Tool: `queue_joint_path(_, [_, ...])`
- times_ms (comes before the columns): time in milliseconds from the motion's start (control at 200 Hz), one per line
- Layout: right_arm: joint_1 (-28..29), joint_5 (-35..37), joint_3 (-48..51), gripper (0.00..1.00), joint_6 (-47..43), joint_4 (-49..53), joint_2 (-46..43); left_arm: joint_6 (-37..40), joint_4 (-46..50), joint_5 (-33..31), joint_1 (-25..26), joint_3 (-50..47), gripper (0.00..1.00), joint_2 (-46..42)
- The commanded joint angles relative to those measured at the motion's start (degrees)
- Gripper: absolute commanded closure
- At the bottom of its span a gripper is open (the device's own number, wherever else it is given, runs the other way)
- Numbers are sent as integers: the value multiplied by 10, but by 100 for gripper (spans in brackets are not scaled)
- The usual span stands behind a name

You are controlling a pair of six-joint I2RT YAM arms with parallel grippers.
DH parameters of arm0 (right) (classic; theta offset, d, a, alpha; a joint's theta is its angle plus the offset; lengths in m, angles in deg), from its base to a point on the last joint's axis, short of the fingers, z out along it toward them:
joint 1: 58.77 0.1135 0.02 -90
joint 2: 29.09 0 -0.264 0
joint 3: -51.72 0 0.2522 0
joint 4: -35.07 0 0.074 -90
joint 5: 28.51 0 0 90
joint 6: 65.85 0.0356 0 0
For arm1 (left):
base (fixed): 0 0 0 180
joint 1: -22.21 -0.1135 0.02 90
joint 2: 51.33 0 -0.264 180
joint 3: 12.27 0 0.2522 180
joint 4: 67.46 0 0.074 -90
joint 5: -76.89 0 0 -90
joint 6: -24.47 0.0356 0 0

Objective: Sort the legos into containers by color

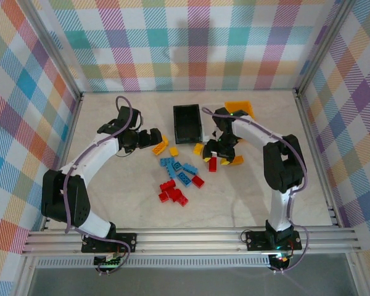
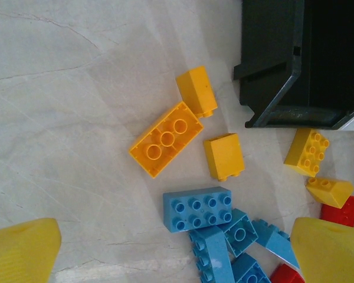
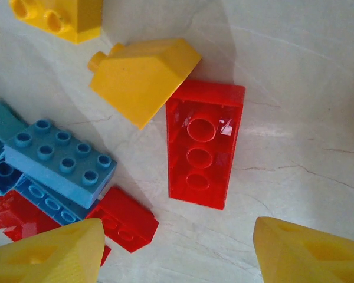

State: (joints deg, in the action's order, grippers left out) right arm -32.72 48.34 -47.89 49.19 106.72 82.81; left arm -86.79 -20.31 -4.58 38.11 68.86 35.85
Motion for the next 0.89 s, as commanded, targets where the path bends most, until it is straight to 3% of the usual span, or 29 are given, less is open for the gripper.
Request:
queue_joint_path(0, [9,18,8,33,-1,0,16,1,23,8,2,3,0,-2])
queue_joint_path(565, [36,86,-3,46,-10,-8,65,-13,26,6,2,-12,0,-20])
queue_joint_path(890, [43,108,0,62,-17,-9,61,-13,28,4,2,-16,0,-20])
